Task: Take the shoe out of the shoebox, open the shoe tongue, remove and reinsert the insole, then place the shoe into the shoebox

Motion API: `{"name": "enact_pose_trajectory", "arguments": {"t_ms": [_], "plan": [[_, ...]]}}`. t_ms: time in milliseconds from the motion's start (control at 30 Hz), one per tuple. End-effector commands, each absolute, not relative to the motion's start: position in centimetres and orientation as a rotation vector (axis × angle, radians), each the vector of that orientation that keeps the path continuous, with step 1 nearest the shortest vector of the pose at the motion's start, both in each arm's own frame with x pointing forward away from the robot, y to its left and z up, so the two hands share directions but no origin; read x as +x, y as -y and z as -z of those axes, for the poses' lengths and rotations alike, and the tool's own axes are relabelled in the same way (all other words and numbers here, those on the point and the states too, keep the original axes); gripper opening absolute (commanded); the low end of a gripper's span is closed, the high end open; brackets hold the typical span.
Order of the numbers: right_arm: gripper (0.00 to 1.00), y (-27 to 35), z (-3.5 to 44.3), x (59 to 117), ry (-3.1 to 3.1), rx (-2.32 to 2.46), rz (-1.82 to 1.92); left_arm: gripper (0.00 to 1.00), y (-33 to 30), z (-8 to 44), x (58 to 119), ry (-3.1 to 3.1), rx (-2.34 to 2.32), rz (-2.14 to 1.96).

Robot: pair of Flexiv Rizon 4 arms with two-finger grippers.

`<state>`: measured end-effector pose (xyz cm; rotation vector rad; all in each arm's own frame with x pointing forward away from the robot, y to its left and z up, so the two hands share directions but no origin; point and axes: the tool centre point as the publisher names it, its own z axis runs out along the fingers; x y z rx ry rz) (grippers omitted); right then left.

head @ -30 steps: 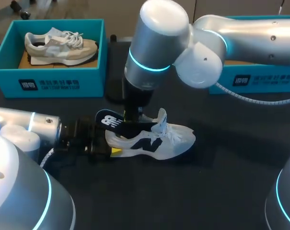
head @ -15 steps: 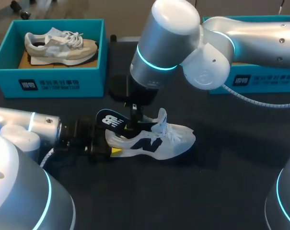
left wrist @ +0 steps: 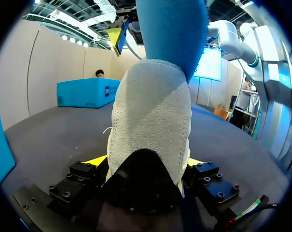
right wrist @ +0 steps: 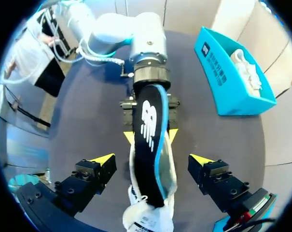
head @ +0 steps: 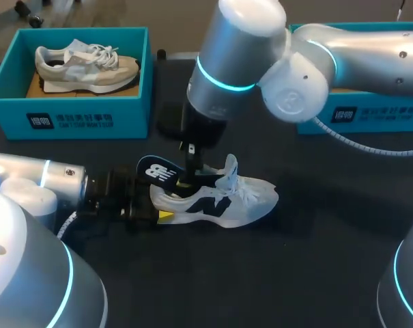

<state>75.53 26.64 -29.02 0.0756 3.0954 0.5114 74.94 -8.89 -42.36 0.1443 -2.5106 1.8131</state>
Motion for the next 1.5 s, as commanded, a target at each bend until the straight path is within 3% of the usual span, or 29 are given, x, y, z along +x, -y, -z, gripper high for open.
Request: {"name": "enact_pose_trajectory", "arguments": {"t_ms": [33,833,1033,1233,1500], "plan": [[1.00,-26.6,28.9,76.1,-3.188,0.088,-0.536,0.00,9.0,42.4,74.9,2.511,0.147,-1.814],[1.00,-27.2,29.8,74.6,-3.275,0.329,-0.877,0.00,9.0,42.4,74.9,2.511,0.147,-1.814],[0.71,-27.1,30.4,74.3,-3.252,0.388,-0.986,0.00,9.0,42.4,74.9,2.511,0.147,-1.814],[0.60,-27.5,31.0,73.9,-3.237,0.415,-1.086,0.00,9.0,42.4,74.9,2.511,0.147,-1.814],[0.55,-28.6,31.5,73.9,-3.262,0.390,-1.123,0.00,9.0,42.4,74.9,2.511,0.147,-1.814]]}}
